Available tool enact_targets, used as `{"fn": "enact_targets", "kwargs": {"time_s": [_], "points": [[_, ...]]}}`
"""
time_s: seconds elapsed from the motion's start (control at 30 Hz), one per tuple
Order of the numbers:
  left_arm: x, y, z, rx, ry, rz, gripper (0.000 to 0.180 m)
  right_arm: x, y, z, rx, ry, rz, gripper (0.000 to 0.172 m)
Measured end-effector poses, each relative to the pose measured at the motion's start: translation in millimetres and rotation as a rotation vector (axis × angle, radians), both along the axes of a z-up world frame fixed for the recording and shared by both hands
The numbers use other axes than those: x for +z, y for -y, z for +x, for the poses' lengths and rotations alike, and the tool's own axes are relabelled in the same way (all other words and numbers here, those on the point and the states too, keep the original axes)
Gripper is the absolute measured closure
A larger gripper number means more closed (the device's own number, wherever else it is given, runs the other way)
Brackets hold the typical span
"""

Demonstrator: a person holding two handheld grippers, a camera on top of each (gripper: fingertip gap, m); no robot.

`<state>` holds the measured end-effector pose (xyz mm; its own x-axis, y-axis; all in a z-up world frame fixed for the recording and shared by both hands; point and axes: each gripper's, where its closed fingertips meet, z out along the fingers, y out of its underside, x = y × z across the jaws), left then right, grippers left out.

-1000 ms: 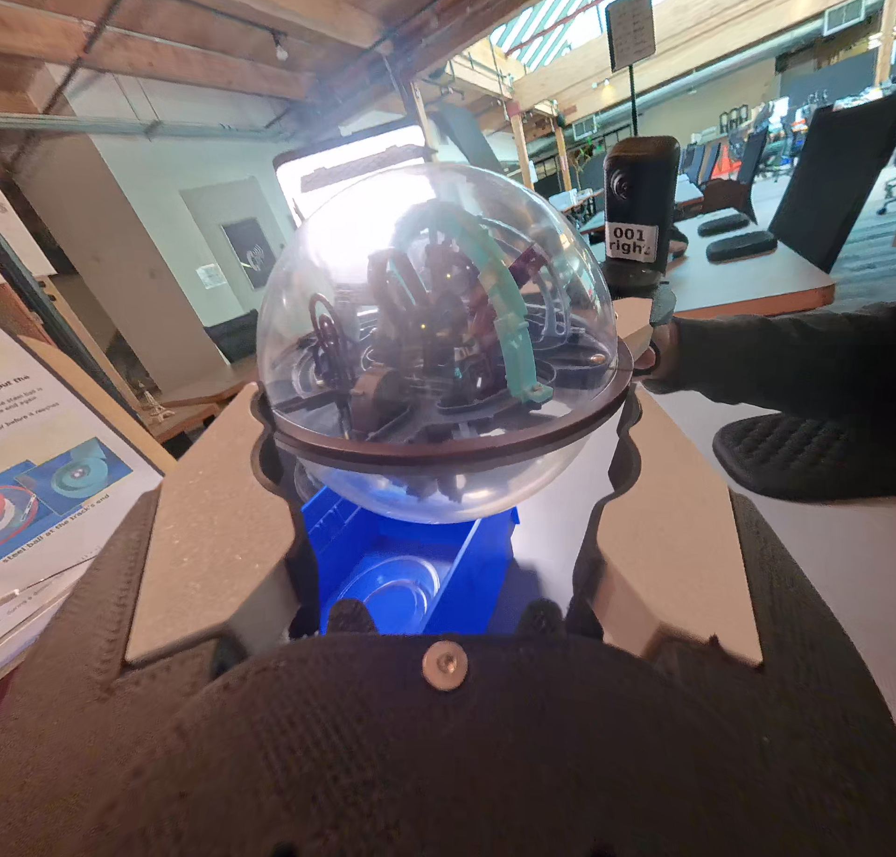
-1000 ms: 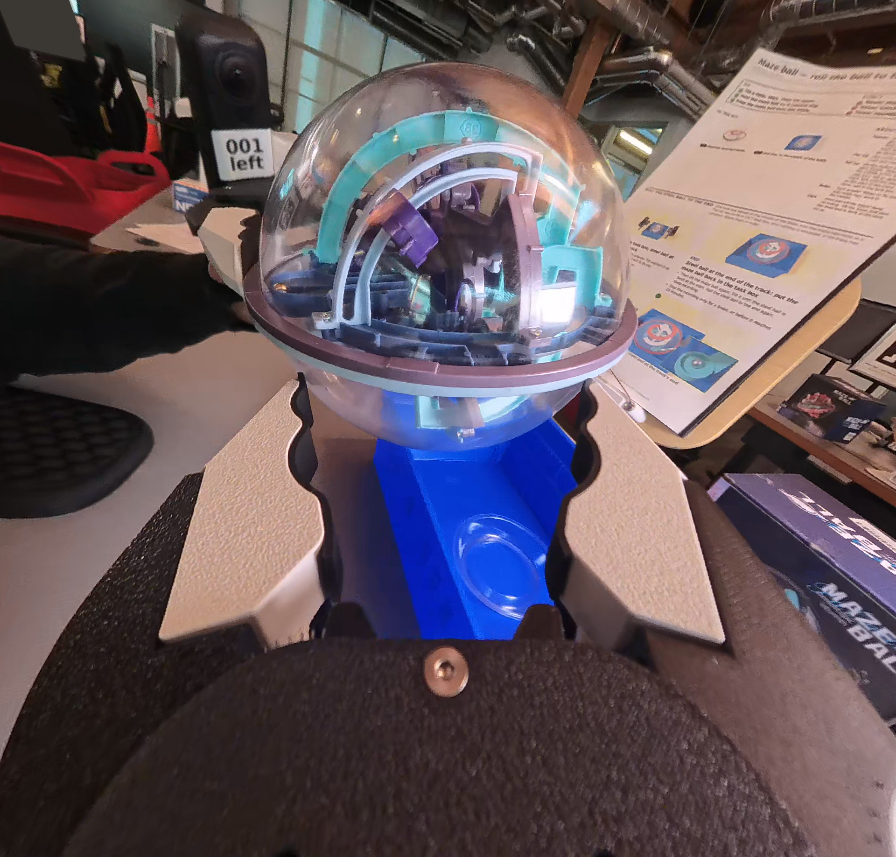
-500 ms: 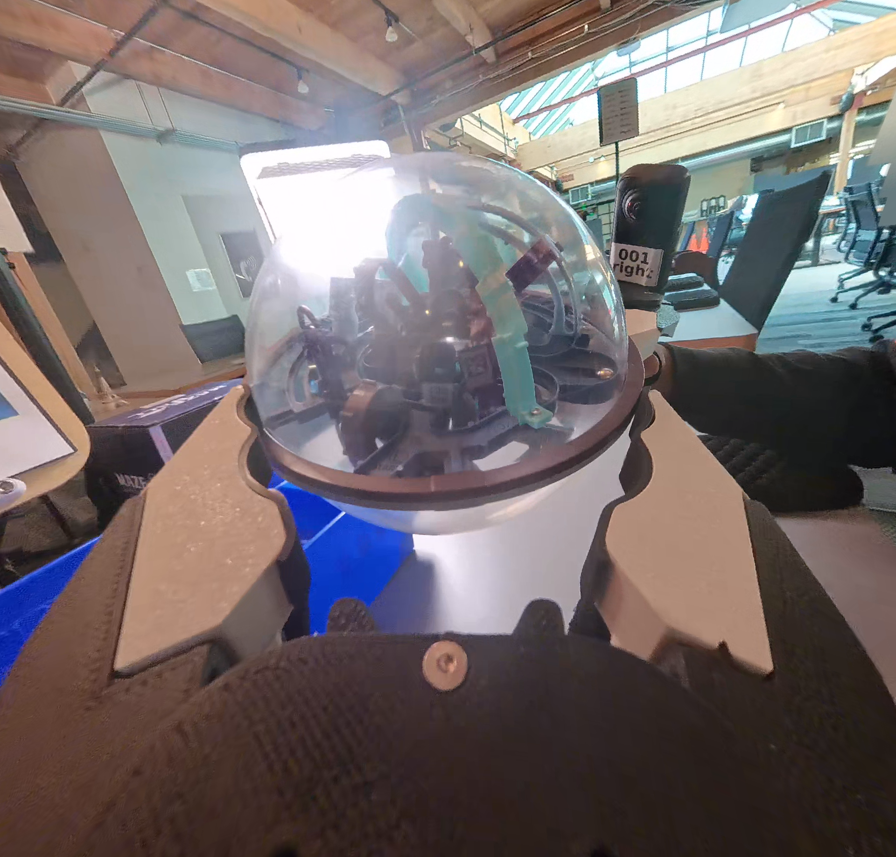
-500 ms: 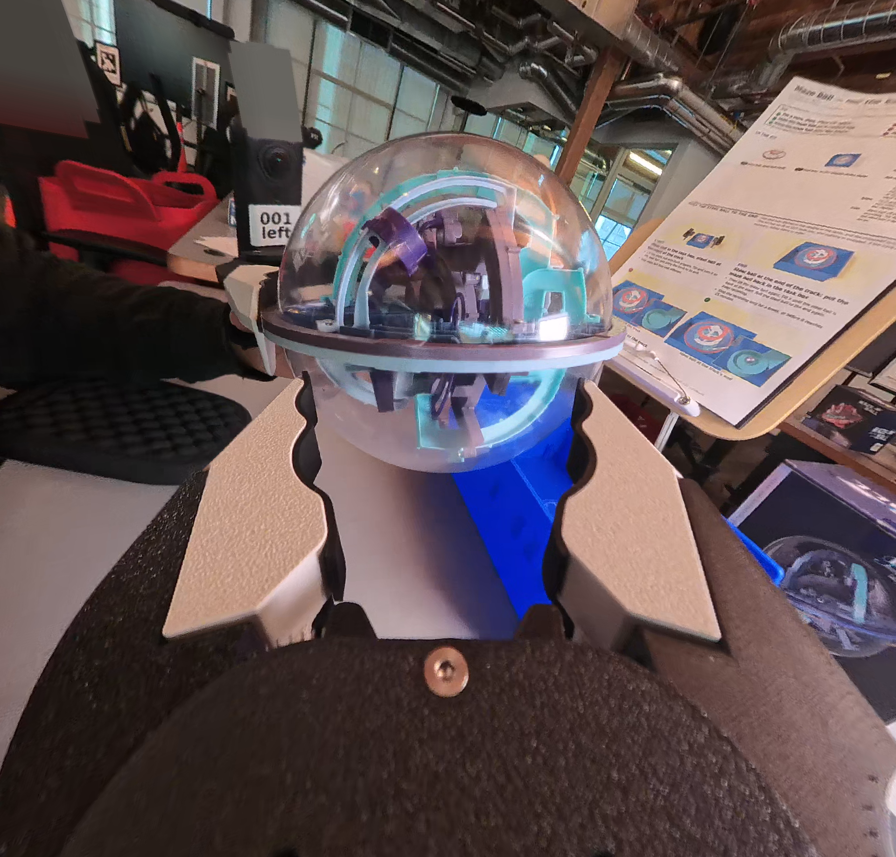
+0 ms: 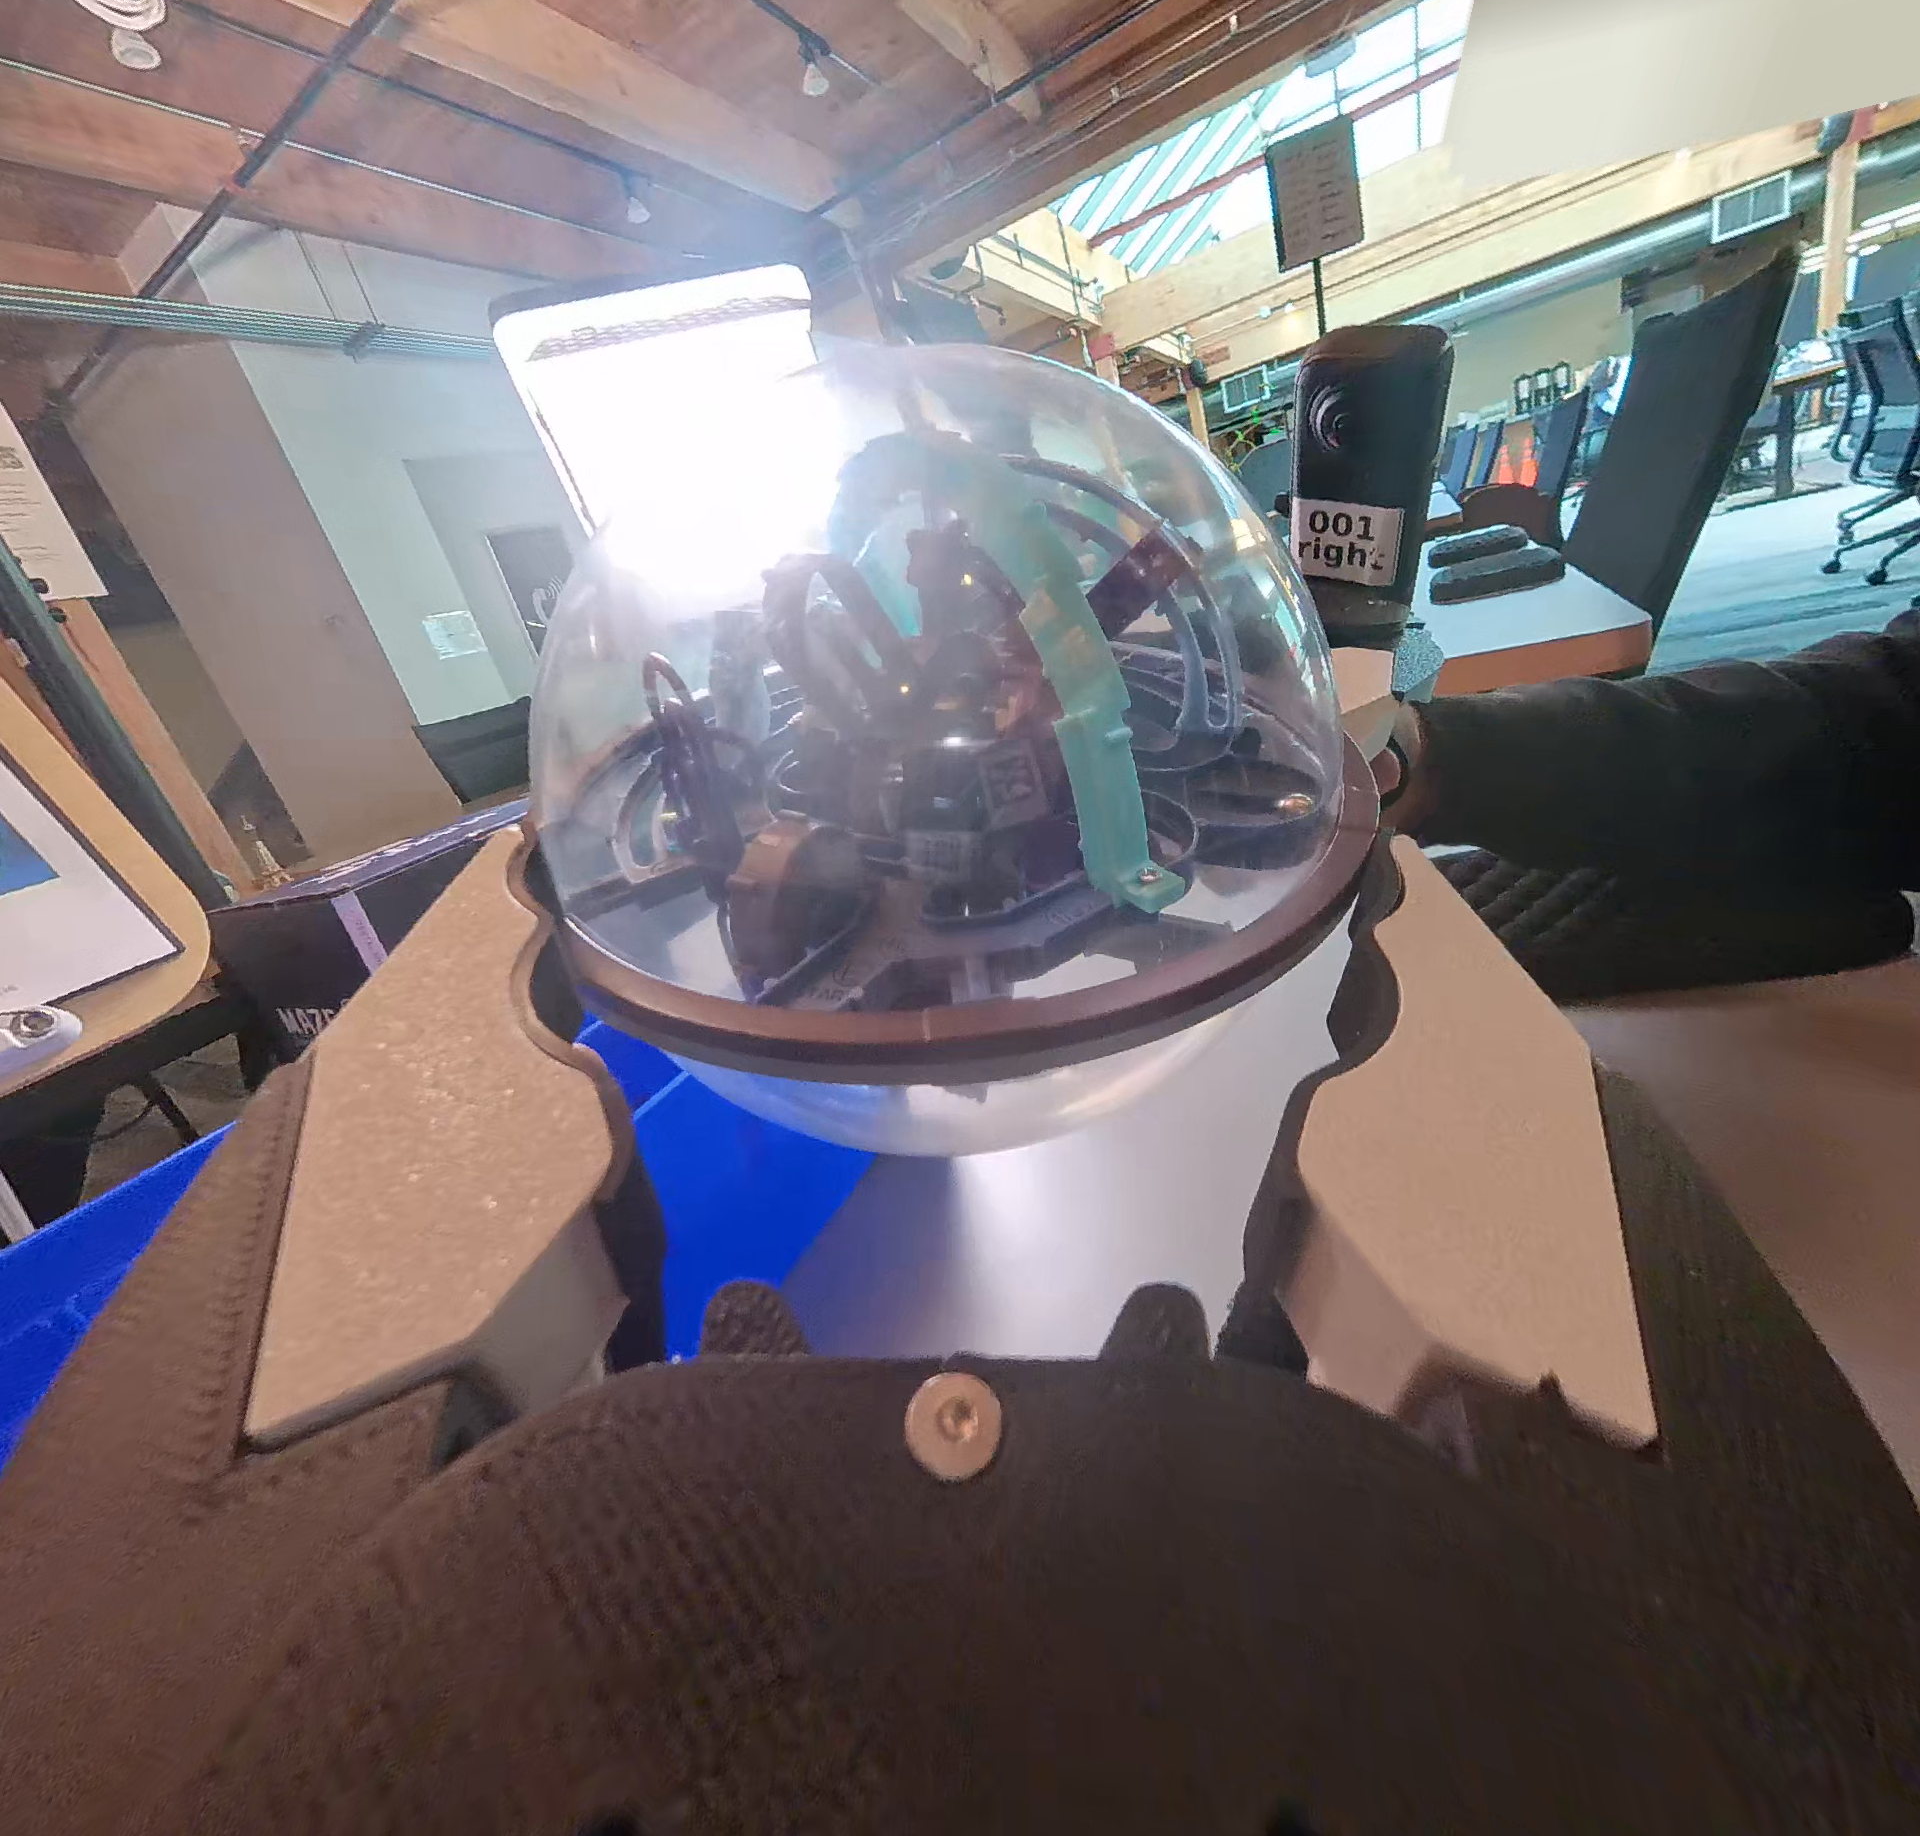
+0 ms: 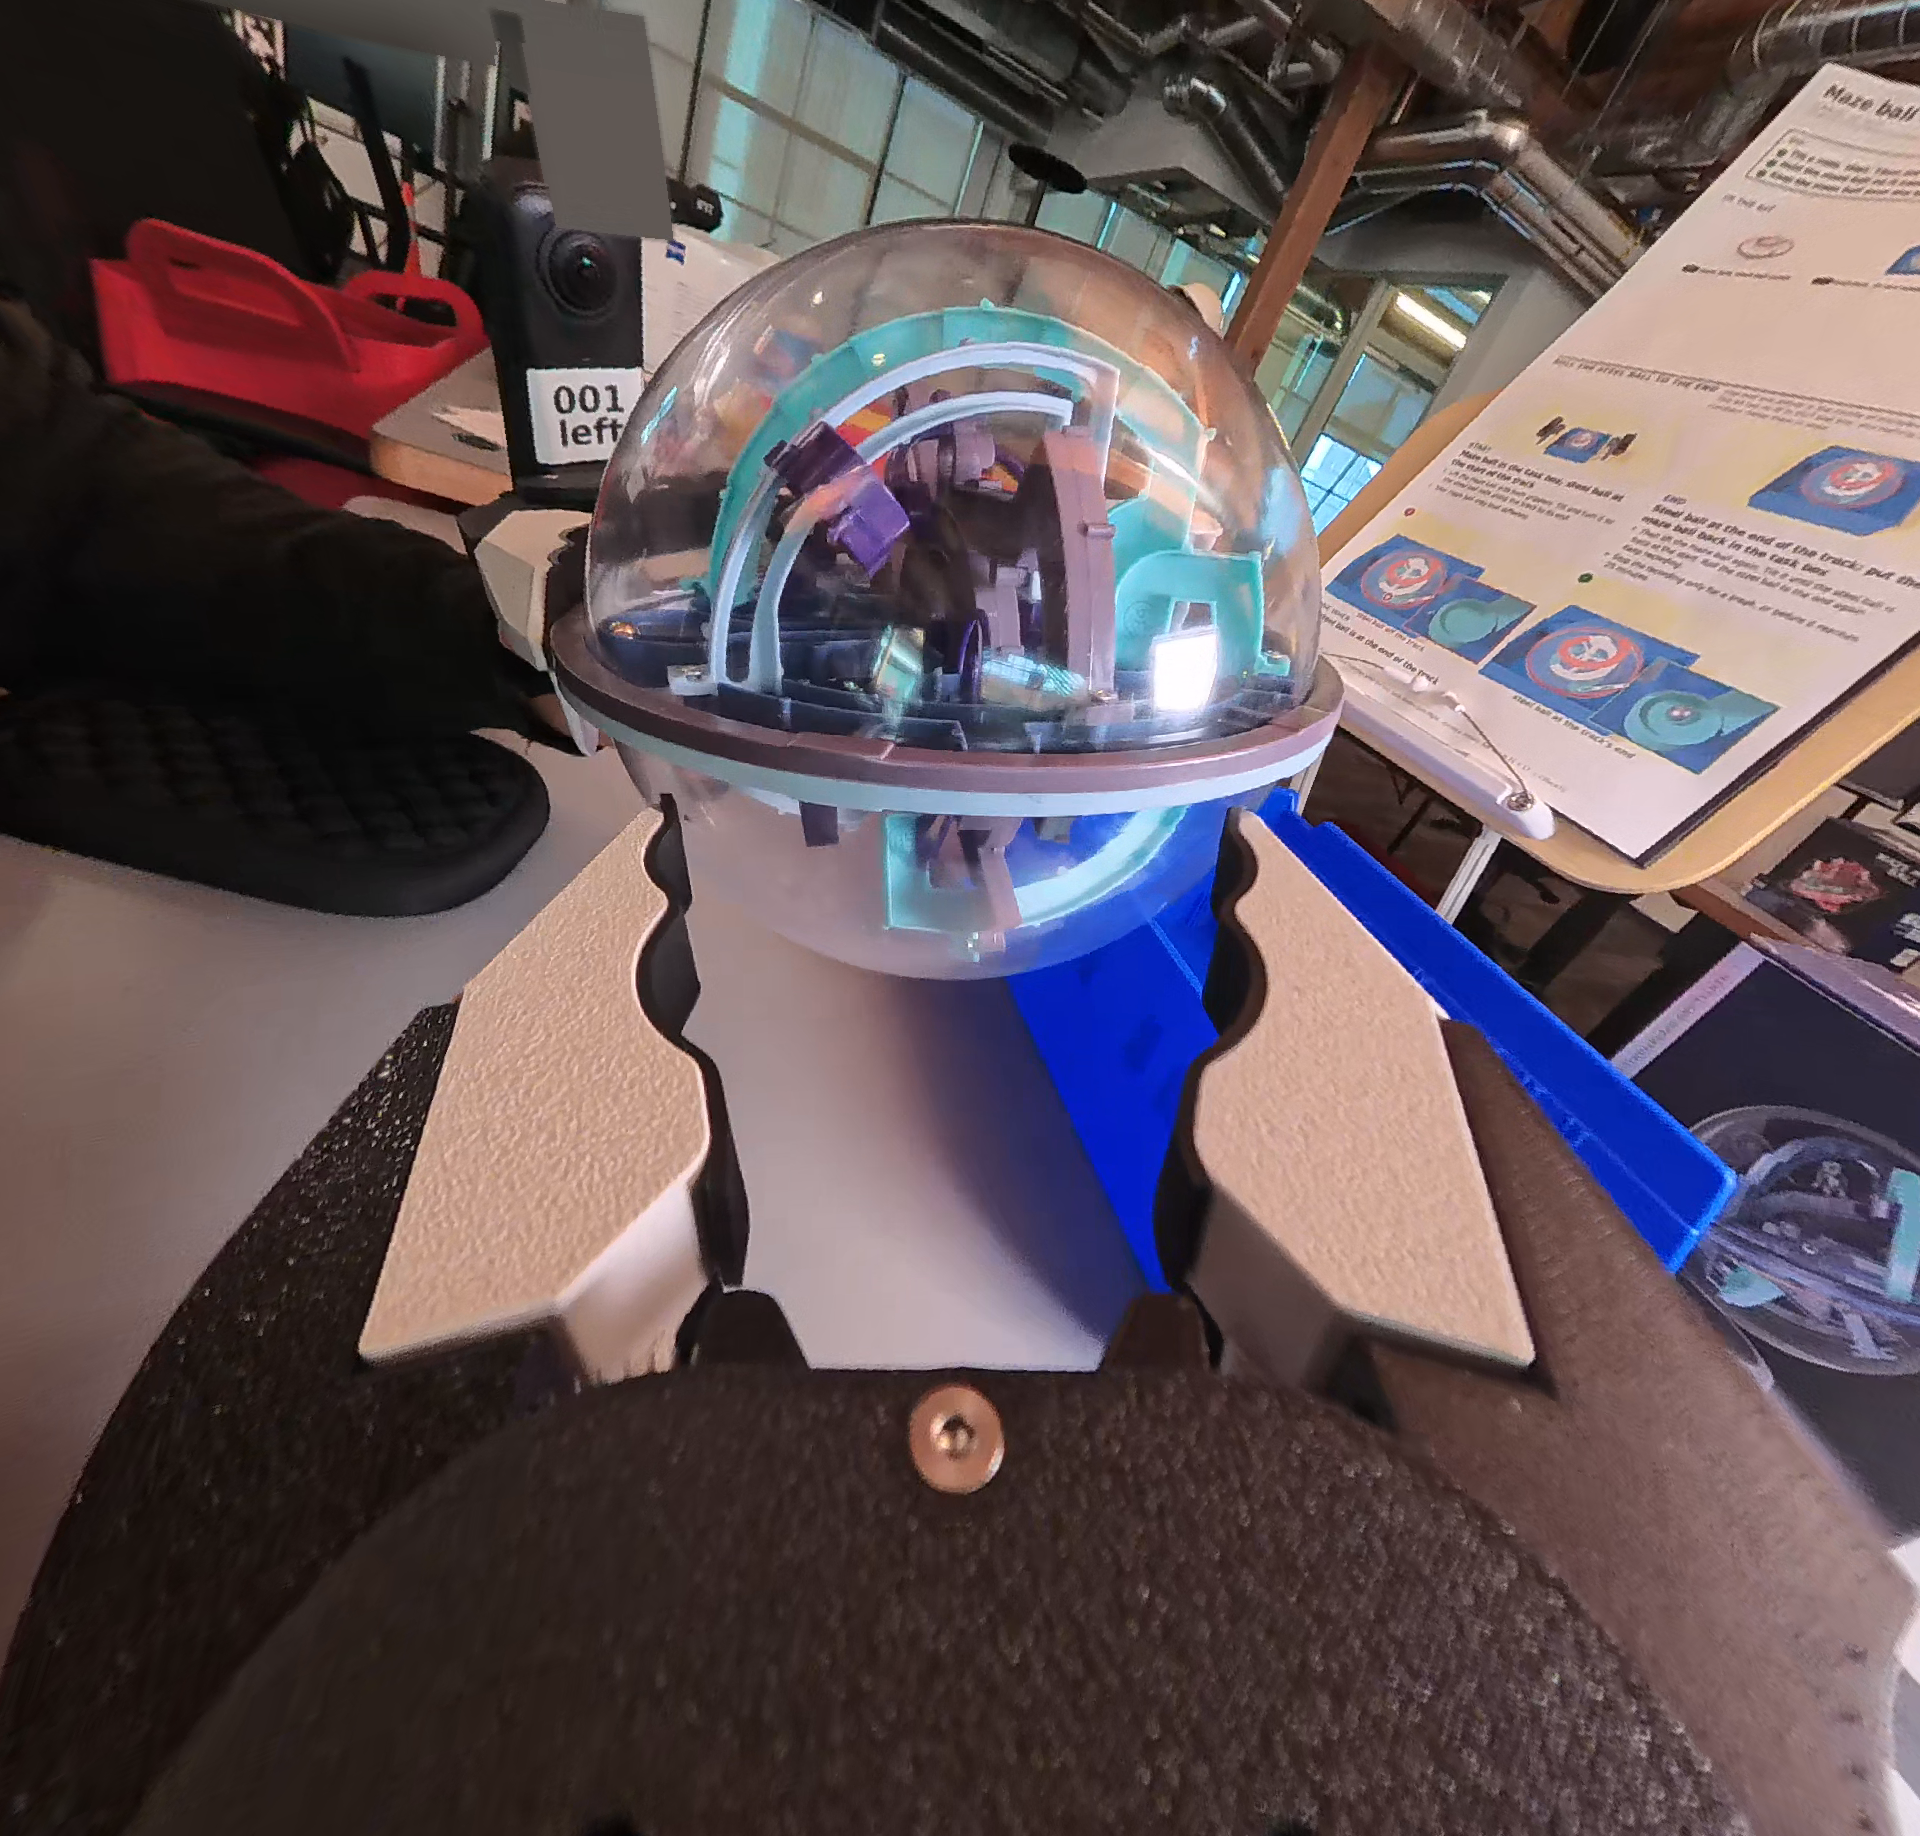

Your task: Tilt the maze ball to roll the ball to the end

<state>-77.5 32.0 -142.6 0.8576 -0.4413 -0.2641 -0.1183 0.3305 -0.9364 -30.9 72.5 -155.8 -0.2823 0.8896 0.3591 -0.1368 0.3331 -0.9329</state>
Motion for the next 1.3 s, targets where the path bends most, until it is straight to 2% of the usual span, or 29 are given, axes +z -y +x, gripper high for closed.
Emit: {"fn": "enact_targets", "kwargs": {"time_s": [0.17, 0.3, 0.47, 0.67, 0.77, 0.83, 0.97, 1.0, 1.03, 1.1, 1.23, 1.3], "points": [[-3, 1, 2, 0.002, -0.029, 0.008, 0.034, -3, 0, 3, -0.001, 0.015, 0.036, 0.074], [-3, 2, 3, -0.027, 0.023, -0.026, 0.034, 0, 0, 7, 0.035, 0.021, -0.02, 0.079], [-5, 5, 3, -0.041, 0.015, -0.038, 0.035, -2, 2, 7, 0.034, 0.033, 0.011, 0.077], [-12, 11, 6, -0.058, -0.001, -0.043, 0.035, -8, 3, 14, 0.095, 0.082, -0.026, 0.089], [-10, 13, 5, -0.054, 0.007, -0.041, 0.035, -10, 4, 12, 0.103, 0.088, -0.049, 0.089], [-6, 14, 5, -0.053, 0.027, -0.034, 0.035, -12, 4, 8, 0.098, 0.104, -0.076, 0.085], [-5, 13, 3, -0.002, 0.012, -0.01, 0.039, -14, 9, -3, 0.087, 0.105, -0.15, 0.053], [-3, 14, 3, -0.008, 0.028, -0.007, 0.042, -12, 9, -5, 0.086, 0.091, -0.16, 0.048], [2, 17, 1, -0.013, 0.064, 0.004, 0.054, -12, 9, -6, 0.083, 0.083, -0.148, 0.042], [9, 21, 0, -0.026, 0.095, 0.028, 0.059, -16, 11, -8, 0.072, 0.083, -0.108, 0.041], [12, 26, 7, -0.015, 0.014, 0.081, 0.066, -4, 11, -4, 0.114, 0.026, -0.205, 0.048], [13, 27, 6, -0.037, 0.044, 0.066, 0.069, -1, 12, -2, 0.125, 0.021, -0.228, 0.048]]}}
